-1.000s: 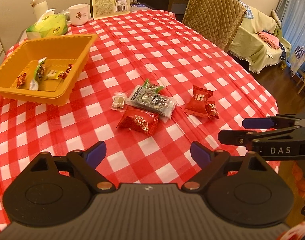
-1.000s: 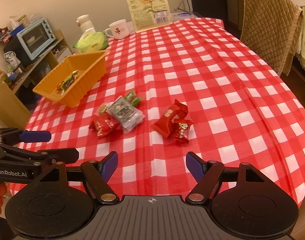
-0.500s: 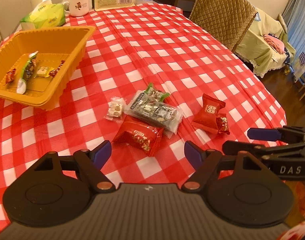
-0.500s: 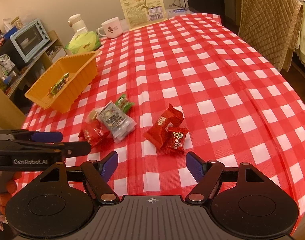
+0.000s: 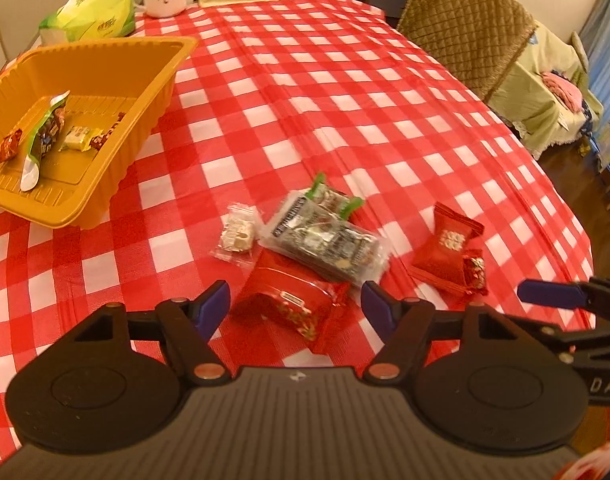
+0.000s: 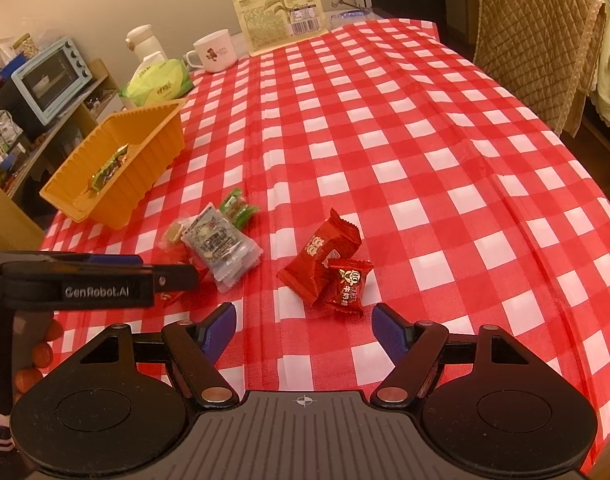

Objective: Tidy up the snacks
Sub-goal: 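Grasp the red gold-lettered candy packet with left tool while right grasps the clear snack packet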

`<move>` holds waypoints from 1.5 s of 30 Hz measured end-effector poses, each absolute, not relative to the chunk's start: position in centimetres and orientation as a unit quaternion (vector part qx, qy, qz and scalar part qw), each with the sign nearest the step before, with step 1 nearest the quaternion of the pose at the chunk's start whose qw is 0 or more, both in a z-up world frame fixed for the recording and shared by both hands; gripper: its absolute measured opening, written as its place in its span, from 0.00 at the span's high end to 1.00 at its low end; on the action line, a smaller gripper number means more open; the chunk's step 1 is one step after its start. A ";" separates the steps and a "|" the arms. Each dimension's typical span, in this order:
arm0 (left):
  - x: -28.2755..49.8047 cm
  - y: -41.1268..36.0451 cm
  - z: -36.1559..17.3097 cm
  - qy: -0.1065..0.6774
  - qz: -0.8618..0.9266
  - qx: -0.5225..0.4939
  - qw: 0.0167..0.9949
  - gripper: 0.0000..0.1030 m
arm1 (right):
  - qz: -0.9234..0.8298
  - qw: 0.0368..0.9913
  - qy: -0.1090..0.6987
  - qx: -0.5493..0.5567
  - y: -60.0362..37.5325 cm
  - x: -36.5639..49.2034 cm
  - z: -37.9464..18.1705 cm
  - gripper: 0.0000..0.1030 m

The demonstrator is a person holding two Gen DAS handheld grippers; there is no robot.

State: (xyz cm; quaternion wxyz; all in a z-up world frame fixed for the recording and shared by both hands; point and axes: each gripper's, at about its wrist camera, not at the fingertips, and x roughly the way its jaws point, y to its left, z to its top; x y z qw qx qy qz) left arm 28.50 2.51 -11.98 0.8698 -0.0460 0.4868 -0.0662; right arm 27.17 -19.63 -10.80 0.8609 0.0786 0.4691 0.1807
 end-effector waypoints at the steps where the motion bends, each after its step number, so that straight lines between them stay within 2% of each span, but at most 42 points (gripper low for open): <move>1: 28.7 2.7 -12.0 0.488 -0.063 -0.050 0.869 0.34 | 0.181 0.861 0.469 0.079 -19.6 27.2 -10.8 0.28; 19: 28.7 6.1 -13.0 0.503 -0.022 -0.050 0.862 0.36 | 0.197 0.857 0.471 0.074 -18.4 28.4 -11.2 0.28; 34: 29.4 6.1 -12.3 0.483 -0.044 0.009 0.874 0.37 | 0.217 0.857 0.463 0.062 -16.9 29.3 -11.0 0.28; 35: 29.7 6.0 -12.5 0.486 -0.042 0.012 0.873 0.38 | 0.219 0.857 0.463 0.061 -16.8 29.3 -11.1 0.28; 37: 30.0 6.1 -12.7 0.487 -0.041 0.015 0.872 0.52 | 0.223 0.857 0.462 0.055 -16.6 29.4 -11.1 0.28; 41: 30.3 6.4 -12.9 0.490 -0.043 0.020 0.870 0.65 | 0.239 0.858 0.453 0.036 -15.9 29.6 -11.2 0.28; 42: 30.2 6.4 -13.0 0.491 -0.044 0.021 0.870 0.72 | 0.245 0.859 0.448 0.029 -15.7 29.7 -11.2 0.28; 45: 29.7 6.9 -12.9 0.492 -0.042 0.018 0.869 0.73 | 0.266 0.864 0.428 0.002 -14.8 30.0 -11.2 0.28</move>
